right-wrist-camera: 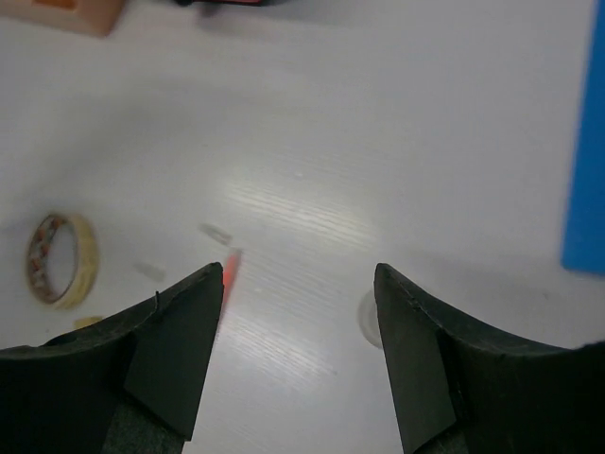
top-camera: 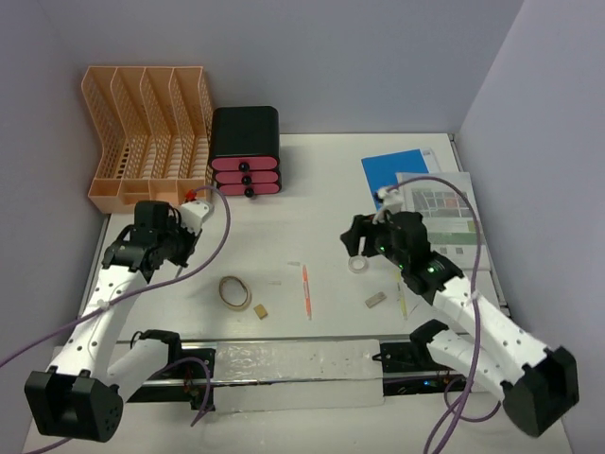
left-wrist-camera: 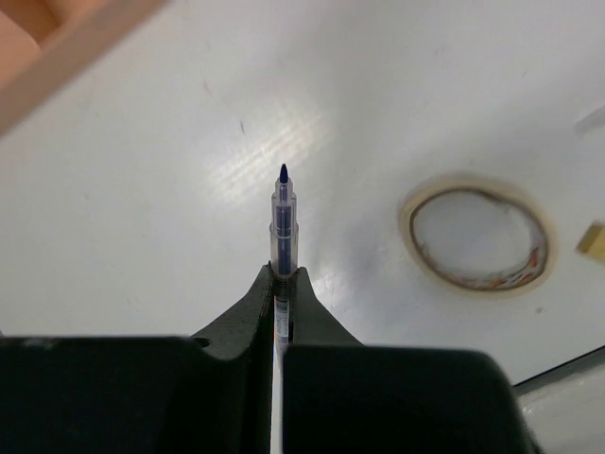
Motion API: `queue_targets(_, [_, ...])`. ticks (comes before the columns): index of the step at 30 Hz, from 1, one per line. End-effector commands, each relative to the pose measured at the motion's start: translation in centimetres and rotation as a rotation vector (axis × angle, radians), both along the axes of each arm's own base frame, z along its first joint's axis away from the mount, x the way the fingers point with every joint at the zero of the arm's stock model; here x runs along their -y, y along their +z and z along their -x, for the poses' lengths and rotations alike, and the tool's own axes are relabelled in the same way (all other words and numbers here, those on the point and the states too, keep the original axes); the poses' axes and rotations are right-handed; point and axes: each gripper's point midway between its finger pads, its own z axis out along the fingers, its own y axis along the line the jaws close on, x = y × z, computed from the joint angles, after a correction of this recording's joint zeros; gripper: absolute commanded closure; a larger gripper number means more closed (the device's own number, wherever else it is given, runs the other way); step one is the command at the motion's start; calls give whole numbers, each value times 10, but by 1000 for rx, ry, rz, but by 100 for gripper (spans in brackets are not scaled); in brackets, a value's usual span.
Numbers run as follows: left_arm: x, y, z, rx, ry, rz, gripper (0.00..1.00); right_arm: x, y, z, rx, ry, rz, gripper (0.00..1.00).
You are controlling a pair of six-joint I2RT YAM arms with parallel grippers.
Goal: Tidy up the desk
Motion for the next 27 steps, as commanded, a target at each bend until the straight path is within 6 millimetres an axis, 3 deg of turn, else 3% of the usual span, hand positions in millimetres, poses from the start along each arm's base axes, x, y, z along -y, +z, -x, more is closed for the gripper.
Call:
queue_targets(1, [28,44,-9,83,-37,176,100,-50,23,-22,93,206,275,28])
queue_targets(2, [29,48,-9,98,-36,185,100,-60,21,-22,81,255,330,28])
queue_targets(5, [23,57,-14,156,-1,176,100,-98,-22,-13,-18,466,498,30])
queue_targets(10, [10,63,-15,238,57,152,100,-127,-60,-15,-113,622,606,32])
queue_targets(16, [11,64,-12,244,51,158,100,-163,-91,-12,-175,749,707,32])
queue_targets(19, [10,65,-13,249,58,157,100,-171,-96,-14,-174,773,721,32])
queue_targets(27, [10,65,-11,247,54,158,100,-170,-121,-5,-265,816,749,35])
